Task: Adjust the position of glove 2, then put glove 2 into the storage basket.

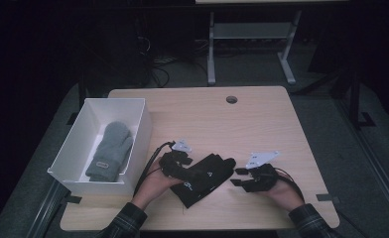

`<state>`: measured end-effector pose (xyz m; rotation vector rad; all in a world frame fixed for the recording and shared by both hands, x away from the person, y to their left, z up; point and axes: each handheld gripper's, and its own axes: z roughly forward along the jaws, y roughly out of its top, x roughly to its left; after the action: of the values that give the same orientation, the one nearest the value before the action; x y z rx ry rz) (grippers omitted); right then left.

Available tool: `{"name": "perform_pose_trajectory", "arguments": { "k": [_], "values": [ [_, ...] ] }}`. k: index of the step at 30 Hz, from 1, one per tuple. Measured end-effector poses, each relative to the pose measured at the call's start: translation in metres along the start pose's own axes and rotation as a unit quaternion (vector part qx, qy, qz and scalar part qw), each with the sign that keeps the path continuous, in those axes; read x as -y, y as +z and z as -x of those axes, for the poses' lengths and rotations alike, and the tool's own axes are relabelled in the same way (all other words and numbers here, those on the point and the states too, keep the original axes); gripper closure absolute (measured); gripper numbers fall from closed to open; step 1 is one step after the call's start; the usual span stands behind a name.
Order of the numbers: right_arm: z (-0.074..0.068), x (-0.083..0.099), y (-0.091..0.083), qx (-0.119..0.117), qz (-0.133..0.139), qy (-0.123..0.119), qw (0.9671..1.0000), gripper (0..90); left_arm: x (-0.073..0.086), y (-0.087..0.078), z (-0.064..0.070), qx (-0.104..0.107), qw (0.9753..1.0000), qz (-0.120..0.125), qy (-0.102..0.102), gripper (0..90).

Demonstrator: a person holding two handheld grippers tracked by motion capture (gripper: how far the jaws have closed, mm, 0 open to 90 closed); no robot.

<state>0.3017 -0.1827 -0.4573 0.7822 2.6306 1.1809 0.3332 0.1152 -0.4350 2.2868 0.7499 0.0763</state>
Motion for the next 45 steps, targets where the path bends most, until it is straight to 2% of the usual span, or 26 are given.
{"name": "perform_pose_trajectory", "arguments": {
  "k": [5, 9, 14, 18, 25, 28, 32, 35, 38, 41, 45],
  "values": [
    [0.025, 0.013, -0.006, 0.054, -0.002, 0.032, 0.998, 41.1, -0.002, 0.003, 0.008, -0.003, 0.9999, 0.004, 0.01, 18.8],
    [0.034, 0.018, -0.007, 0.077, -0.003, 0.049, 0.9958, 38.7, -0.004, 0.01, 0.012, -0.004, 0.9999, 0.002, 0.016, 15.6],
    [0.037, 0.02, -0.004, 0.083, -0.01, 0.051, 0.9952, 38.6, -0.004, 0.021, 0.018, -0.015, 0.9991, -0.013, 0.037, 13.8],
    [0.039, 0.022, -0.002, 0.084, -0.015, 0.049, 0.9952, 38.0, -0.003, 0.031, 0.021, -0.028, 0.9976, -0.028, 0.057, 13.6],
    [0.042, 0.023, -0.002, 0.081, -0.01, 0.055, 0.9951, 35.5, 0.001, 0.037, 0.024, -0.044, 0.9961, -0.032, 0.069, 13.6],
    [0.042, 0.023, -0.002, 0.082, -0.01, 0.056, 0.995, 35.4, 0.002, 0.038, 0.022, -0.037, 0.9968, -0.035, 0.062, 13.9],
    [0.042, 0.024, -0.001, 0.081, -0.007, 0.056, 0.9951, 35.2, 0.003, 0.037, 0.021, -0.028, 0.9973, -0.037, 0.058, 19.1],
    [0.042, 0.024, -0.001, 0.081, -0.007, 0.056, 0.9951, 35.0, 0.002, 0.036, 0.022, -0.024, 0.9967, -0.038, 0.068, 26.1],
    [0.042, 0.024, -0.001, 0.081, -0.006, 0.056, 0.9951, 34.9, 0.002, 0.034, 0.026, -0.01, 0.9961, -0.04, 0.078, 39.8],
    [0.042, 0.024, -0.001, 0.081, -0.004, 0.056, 0.9951, 34.3, 0.0, 0.033, 0.029, 0.003, 0.9957, -0.045, 0.082, 57.3],
    [0.042, 0.026, 0.001, 0.08, 0.006, 0.053, 0.9953, 28.7, -0.002, 0.031, 0.03, 0.009, 0.996, -0.052, 0.073, 62.9]
  ]
}}
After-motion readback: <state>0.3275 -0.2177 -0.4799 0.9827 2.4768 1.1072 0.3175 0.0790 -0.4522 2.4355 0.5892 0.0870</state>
